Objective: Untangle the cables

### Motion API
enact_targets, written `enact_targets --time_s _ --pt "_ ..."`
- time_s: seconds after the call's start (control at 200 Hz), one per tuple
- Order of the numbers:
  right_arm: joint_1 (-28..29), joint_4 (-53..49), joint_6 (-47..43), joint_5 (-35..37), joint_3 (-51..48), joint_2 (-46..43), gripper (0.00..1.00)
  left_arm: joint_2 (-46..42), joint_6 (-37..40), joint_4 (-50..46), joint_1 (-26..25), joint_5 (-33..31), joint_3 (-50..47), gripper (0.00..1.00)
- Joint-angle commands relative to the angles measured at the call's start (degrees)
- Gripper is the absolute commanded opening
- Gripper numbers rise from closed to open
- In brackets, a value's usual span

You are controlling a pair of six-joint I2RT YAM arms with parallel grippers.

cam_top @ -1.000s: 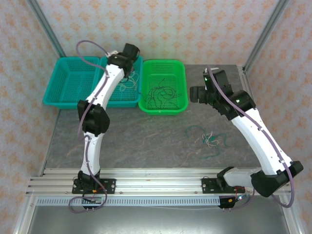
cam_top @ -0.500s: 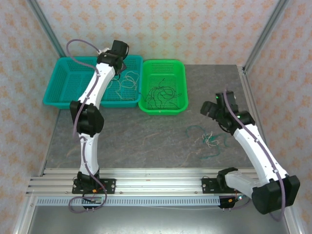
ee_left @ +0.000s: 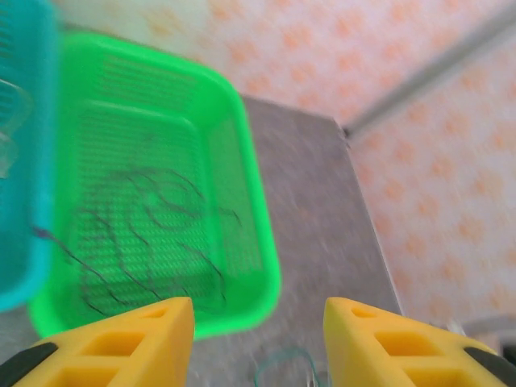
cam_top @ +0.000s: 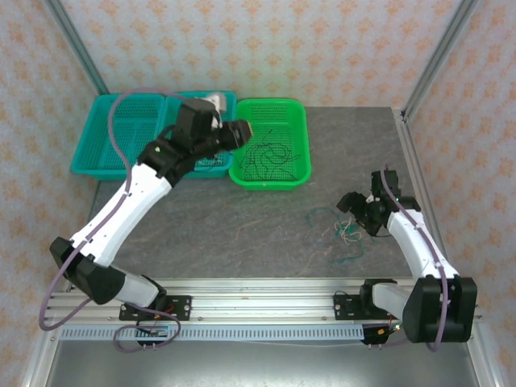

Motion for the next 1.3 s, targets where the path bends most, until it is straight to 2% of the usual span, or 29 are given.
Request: enact_targets --time_s 0.0,0.085,0.145,0.255,0.36,0.47,0.616,0.816,1.011,1.171,1.296 --pt "0.9 2.8 -2.2 -4.8 -1.3 4.3 0.69 -0.8 5.9 6.0 -1.9 5.6 -7.1 0.46" --pt "1.9 3.8 -3.1 -1.9 -1.1 7.1 0.50 -2.0 5.8 8.0 -2.5 6.7 -11.1 0.47" --pt "2.4 4.1 -3.8 0.1 -0.6 8.2 0.35 -2.6 6.5 8.7 -2.5 7.1 -13.0 0.52" --pt "4.2 2.5 -5.3 4.3 1.7 8.5 0.12 -3.4 7.8 8.2 -2.5 7.4 -14.3 0.75" --pt "6.5 0.7 -6.3 7.5 3.5 7.4 0.00 -4.0 7.9 8.9 -2.6 7.8 -16.0 0.91" --pt "9.8 1.7 -7.3 6.9 3.8 5.0 0.00 -4.7 6.9 11.2 -2.6 8.4 -18.7 0.99" --pt "17.7 4.2 -6.7 4.3 5.9 3.4 0.00 -4.2 4.0 14.6 -3.0 9.5 -21.5 1.00" --pt "18.2 11.0 -0.2 -2.5 8.4 -0.6 0.00 -3.0 4.7 18.8 -5.7 11.4 -23.9 1.00" --pt "18.4 14.9 6.6 -10.3 11.2 0.6 0.00 1.5 7.5 27.9 -11.2 14.8 -26.6 0.98" --pt "19.1 18.1 11.7 -12.7 10.6 -0.3 0.00 9.3 4.5 35.3 -14.1 14.8 -25.8 0.87" --pt "19.4 18.4 14.2 -13.6 10.3 -1.1 0.00 12.5 -1.8 44.4 -14.2 11.8 -27.6 0.68"
